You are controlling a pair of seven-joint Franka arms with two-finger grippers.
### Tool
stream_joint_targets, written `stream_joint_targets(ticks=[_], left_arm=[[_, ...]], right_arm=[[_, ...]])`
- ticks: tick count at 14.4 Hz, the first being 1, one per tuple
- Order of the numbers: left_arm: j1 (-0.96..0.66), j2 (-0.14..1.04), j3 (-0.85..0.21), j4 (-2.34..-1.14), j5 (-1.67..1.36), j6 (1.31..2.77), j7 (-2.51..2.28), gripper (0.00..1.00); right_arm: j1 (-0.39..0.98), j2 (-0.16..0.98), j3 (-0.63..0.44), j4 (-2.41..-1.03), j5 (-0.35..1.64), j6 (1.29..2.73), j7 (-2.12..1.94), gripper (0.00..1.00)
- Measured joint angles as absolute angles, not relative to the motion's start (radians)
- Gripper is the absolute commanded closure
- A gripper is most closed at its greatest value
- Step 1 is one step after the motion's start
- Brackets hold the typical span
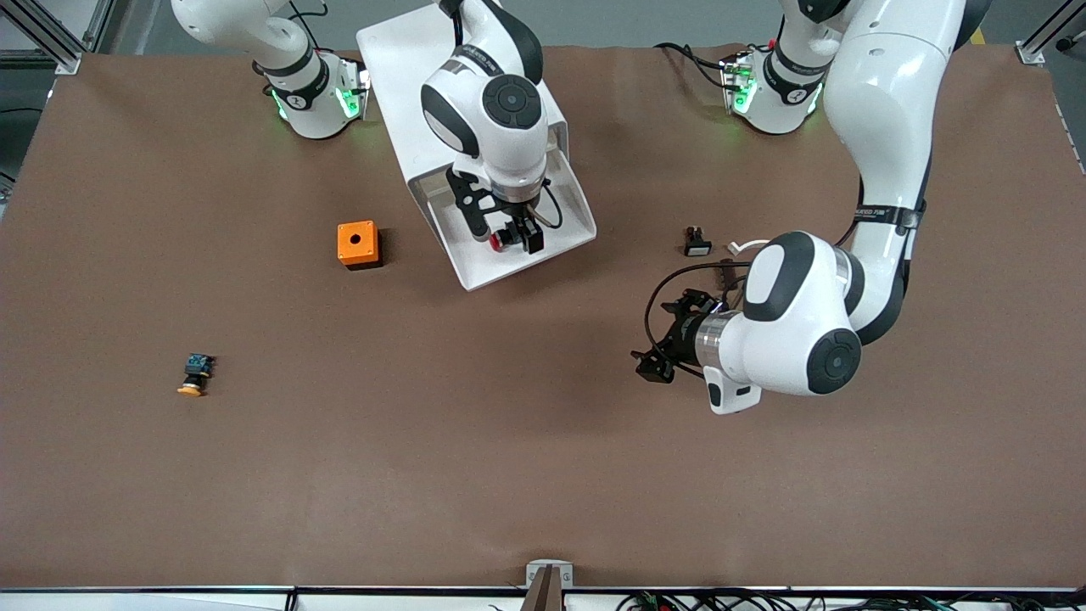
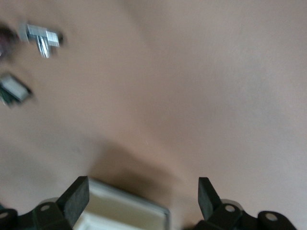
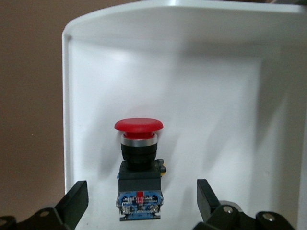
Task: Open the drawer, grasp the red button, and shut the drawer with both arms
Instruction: 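Lower the right gripper onto the red button while the left gripper withdraws, then grasp the red button with the right gripper and lift it out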
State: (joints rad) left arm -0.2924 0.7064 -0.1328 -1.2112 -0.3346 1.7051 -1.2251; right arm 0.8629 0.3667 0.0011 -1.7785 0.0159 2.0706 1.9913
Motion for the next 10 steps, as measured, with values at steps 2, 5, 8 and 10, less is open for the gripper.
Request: stream_joint_targets(ticks=[2,5,8,10], left_arm=[[-0.303,0.704,-0.144,-1.212,-0.232,1.748,-1.128,0.00],[-0.325,0.705,-0.149,-1.225,-0.198,1.811,-0.980,0.00],[-0.368,0.708,-0.152,-1.247,-0.196,1.875,-0.946,0.00],[-0.413,0.714,-0.153,-1.275,-0.196,1.921,-0.949,0.00]], right_arm=[[0.863,0.372,0.000,-1.778,0.002,2.071,1.991,0.08],[0.863,0.377,-0.004,-1.778,-0.005,2.071,1.991,1.00],[0.863,0.377,-0.005,-1.778,-0.005,2.070,1.991,1.00],[0.863,0.377,-0.005,-1.777,-0.005,2.069,1.991,1.00]])
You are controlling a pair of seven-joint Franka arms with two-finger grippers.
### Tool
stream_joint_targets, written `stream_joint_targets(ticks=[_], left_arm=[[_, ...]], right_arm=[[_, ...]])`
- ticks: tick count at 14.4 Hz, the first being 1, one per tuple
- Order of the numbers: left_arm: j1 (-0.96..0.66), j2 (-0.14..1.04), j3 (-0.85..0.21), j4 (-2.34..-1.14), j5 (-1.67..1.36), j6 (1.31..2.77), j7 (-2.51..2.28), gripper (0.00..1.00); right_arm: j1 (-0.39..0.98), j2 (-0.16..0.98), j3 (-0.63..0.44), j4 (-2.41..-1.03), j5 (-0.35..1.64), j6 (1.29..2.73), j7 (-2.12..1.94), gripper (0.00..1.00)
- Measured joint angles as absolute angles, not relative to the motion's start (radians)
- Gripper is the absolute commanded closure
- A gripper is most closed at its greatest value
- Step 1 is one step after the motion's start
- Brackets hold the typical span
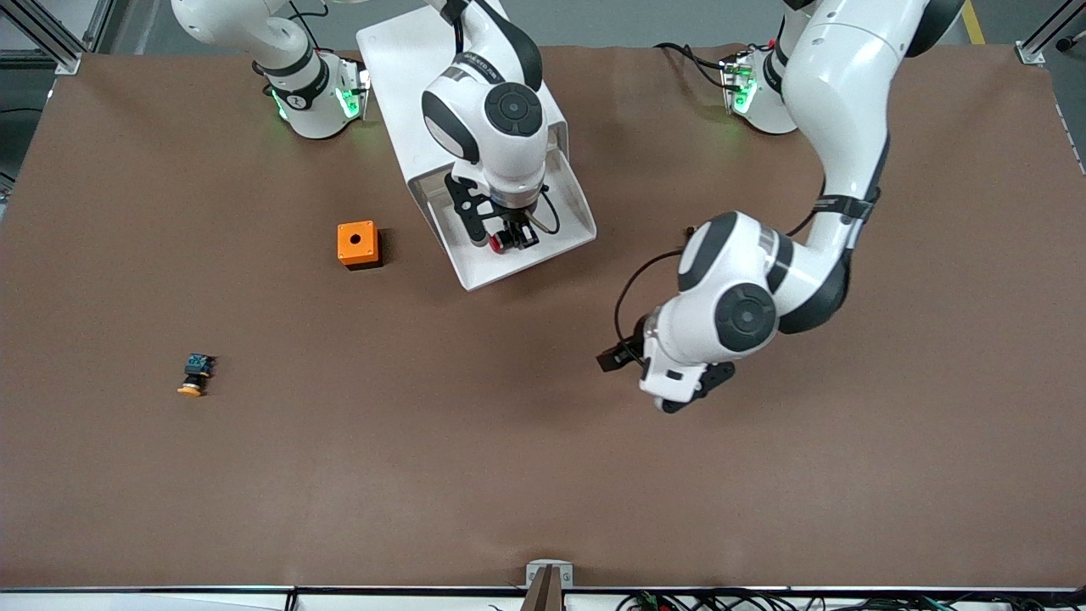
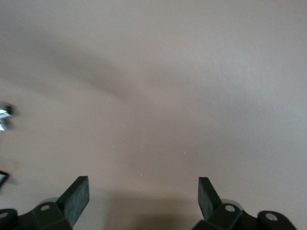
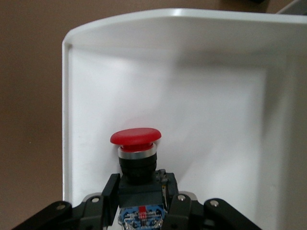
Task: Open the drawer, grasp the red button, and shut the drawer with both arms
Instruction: 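Grasp the red button with the right gripper and lift it out, then push the drawer shut with the left gripper while the right gripper carries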
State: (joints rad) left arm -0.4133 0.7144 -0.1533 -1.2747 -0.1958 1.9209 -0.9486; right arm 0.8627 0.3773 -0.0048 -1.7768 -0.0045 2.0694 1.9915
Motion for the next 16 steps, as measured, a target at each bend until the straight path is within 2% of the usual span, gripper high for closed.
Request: stream_joint_targets(ticks=[2,5,7,10,13,16], left_arm=[[-0.455,0.718,-0.154,-1.320,-0.196,1.952,-0.967,0.00],[-0.502,0.718,-0.156,-1.373,-0.196,1.965,-1.027,0.00],[-0.537,0.718,-0.162,-1.388,-0.196,1.965,-1.092,0.00],[-0.595,0.717,-0.185,-1.404,-0.196,1.966,-1.204,0.00],[-0.648,0.710,-0.216,-1.419,-0.195,1.966,-1.291,0.00],[-0.669,0.690,-0.279,-1.451,-0.195,1.966,-1.377,0.00]], right_arm=[[0.856,0.376,-0.008,-1.763,-0.005,2.059,1.989,1.00],[0.791,0.359,-0.015,-1.676,0.038,1.919,1.852,1.00],[0.705,0.318,-0.022,-1.633,0.063,1.822,1.649,1.00],[0.527,0.249,-0.028,-1.645,0.068,1.752,1.254,1.00],[0.345,0.237,-0.033,-1.678,0.069,1.776,0.874,1.00],[0.195,0.245,-0.035,-1.768,0.069,1.924,0.539,1.00]])
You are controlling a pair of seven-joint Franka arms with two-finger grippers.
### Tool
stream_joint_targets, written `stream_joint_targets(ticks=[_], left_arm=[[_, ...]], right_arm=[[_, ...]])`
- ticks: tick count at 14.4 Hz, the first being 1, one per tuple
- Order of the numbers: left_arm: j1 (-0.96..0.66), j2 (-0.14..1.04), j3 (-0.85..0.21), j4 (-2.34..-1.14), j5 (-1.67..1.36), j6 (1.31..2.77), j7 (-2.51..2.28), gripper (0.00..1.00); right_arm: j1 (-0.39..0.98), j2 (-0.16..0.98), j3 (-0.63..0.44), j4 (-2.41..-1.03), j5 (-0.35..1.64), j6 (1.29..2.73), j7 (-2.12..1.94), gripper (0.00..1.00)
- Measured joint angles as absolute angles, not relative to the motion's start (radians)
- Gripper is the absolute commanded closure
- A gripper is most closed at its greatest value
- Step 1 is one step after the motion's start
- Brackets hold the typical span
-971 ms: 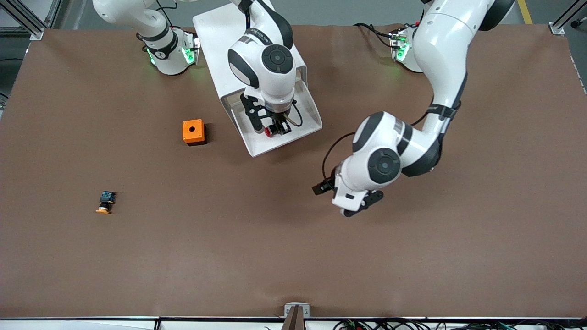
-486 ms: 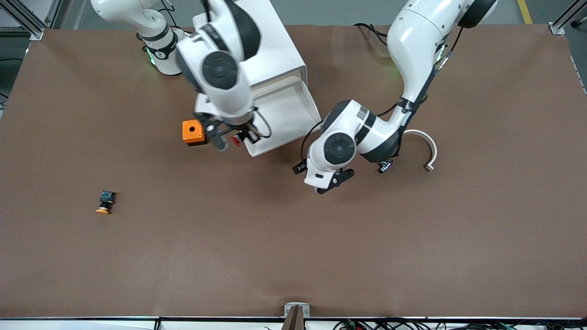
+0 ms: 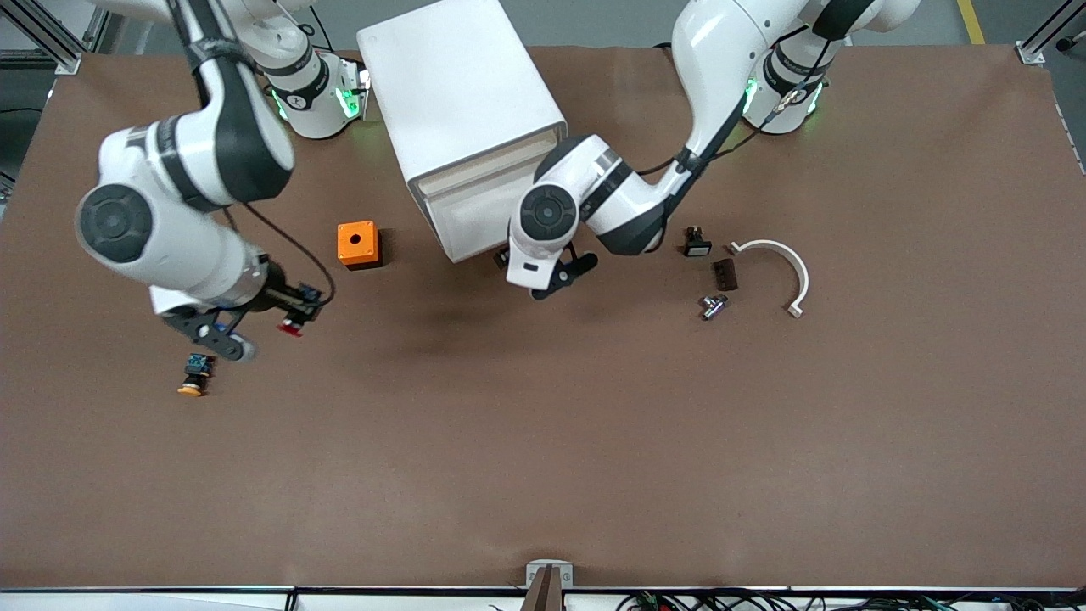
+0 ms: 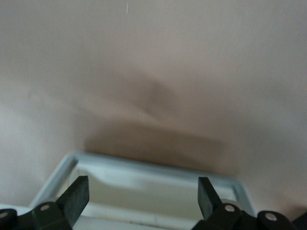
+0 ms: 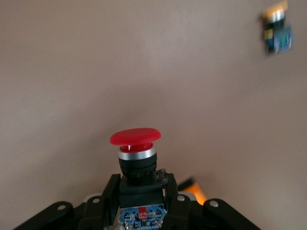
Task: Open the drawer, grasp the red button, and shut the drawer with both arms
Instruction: 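Push the drawer shut with the left gripper while the right gripper carries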
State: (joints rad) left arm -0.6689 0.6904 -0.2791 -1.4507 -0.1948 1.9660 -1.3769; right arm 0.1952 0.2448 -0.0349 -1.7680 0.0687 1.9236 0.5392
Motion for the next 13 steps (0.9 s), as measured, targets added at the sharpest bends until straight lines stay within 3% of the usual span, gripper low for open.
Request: stream_joint_targets(ticks=[6,13], left_arm=[[-0.695,0.668,-0.361,-1.499,-0.167,1.976,-1.540,0.00],[-0.652,0.655,-0.336,-1.506,-0.097,1.975,-1.572,0.00]], right_arm=[[0.035,0.325,-0.034,-2.020,0.016,2.350,0.207,1.00],[-0.003,0.479,-0.033,-2.035,-0.004,2.497,0.199,1.00]])
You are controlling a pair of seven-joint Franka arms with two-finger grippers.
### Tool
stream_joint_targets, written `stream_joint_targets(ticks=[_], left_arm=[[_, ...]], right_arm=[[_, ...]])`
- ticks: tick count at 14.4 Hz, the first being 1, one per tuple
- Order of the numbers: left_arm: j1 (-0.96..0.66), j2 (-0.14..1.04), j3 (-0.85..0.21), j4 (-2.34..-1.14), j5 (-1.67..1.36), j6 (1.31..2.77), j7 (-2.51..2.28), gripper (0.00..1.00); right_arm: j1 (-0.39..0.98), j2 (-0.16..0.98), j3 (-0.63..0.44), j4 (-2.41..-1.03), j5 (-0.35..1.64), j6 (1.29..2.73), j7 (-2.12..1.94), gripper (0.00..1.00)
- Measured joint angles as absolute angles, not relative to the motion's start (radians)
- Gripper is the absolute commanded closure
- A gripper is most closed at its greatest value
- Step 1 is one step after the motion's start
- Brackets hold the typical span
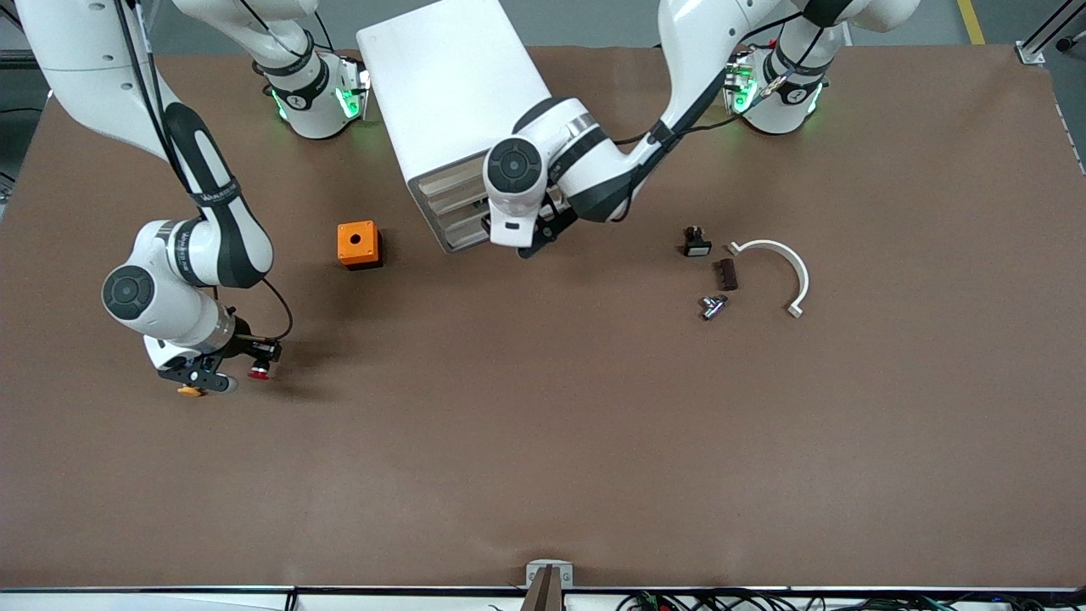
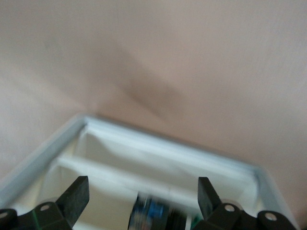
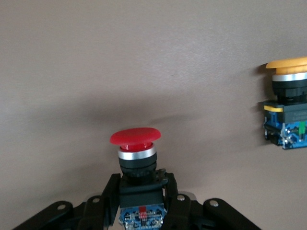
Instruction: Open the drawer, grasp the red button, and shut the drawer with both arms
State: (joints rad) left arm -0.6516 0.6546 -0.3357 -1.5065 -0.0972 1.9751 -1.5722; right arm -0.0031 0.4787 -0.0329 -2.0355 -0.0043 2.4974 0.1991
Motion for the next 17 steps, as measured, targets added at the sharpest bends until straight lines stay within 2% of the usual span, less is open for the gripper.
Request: stream_joint_targets(ticks=[4,5,6,13,17], left_arm=[[-0.464,0.600,-0.331,-1.504,0.031,1.967,-1.528,0.00],[-0.415,0.578,-0.330,-1.503,0.036,1.963,-1.486,0.00],[-0.365,0.553,-0.330,-1.503,0.037,1.951,-1.432,0.00],[-0.072,0.353,-0.329,-1.503,0.039,1.784,-1.064,0.00],[0.037,0.250,-0.328,-1.504,0.039,1.690,-0.829,0.00]], right_arm=[[-0.031,0.510,-0.033,-2.033,-0.028,2.534,0.194,1.00],[-0.033,0.513,-0.033,-2.031,-0.028,2.534,0.193,0.68],[-0.035,0.516,-0.033,-2.028,-0.029,2.535,0.192,0.01],[-0.040,0.522,-0.030,-1.988,-0.039,2.505,0.151,0.00],[-0.042,0.437,-0.031,-1.920,-0.040,2.298,0.106,0.00]])
